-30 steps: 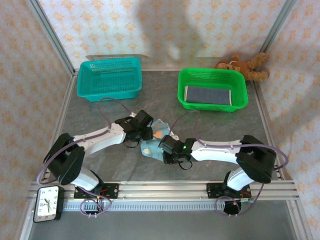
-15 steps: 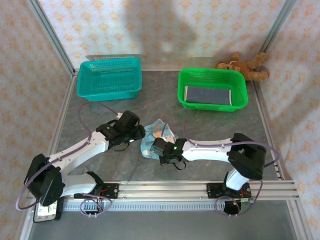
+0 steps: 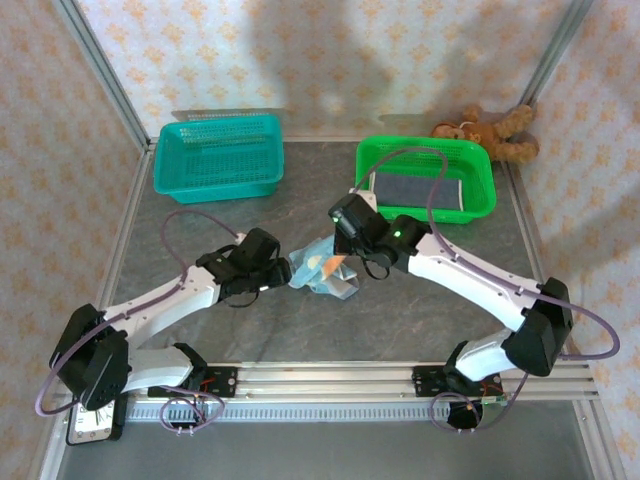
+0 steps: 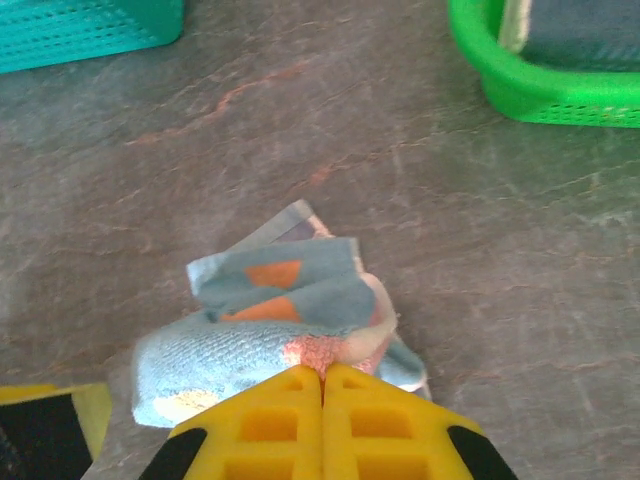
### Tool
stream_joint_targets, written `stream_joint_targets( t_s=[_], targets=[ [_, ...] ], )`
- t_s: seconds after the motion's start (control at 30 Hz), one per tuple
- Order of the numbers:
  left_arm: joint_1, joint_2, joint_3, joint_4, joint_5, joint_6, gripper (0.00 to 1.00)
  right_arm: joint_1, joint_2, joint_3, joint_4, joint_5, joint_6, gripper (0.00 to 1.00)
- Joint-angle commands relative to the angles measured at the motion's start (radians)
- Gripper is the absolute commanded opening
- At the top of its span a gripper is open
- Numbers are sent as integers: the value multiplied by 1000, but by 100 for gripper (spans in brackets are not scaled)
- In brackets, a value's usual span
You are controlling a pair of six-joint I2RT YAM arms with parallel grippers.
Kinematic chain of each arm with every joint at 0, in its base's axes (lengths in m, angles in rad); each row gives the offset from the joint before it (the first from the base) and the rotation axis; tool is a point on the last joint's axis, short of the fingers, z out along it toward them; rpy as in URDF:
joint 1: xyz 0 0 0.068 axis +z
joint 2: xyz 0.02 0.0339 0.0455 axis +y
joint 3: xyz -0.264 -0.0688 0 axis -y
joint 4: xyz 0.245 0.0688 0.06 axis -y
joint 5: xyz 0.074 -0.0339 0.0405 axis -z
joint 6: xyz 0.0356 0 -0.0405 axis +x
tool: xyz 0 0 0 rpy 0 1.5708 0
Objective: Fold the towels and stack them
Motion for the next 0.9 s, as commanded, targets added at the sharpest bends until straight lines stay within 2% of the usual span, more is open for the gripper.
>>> stream_joint_targets(
  t_s=[0.0,0.17,0.37,0.57,0.73,0.87],
  targets=[
    [-26,23,-15,47,11,-18,60,-30,-13,31,-60,48,-27,0],
    [-54,100,-17,120,41,-36,59,-73,-25,46,-55,50,-29,0],
    [-64,214,-10,219,70,-68,58,-75,-19,29,-50,21,-24,0],
    [-42,276,85,191,12,-29,55,-75,-41,-23,-32,3,-1,0],
    [14,358,176,192,31,8,51,-75,-52,-58,-28,-7,18,0],
    [22,486,299,151,35,64,51,-75,-68,-103,-13,-2,37,0]
  ],
)
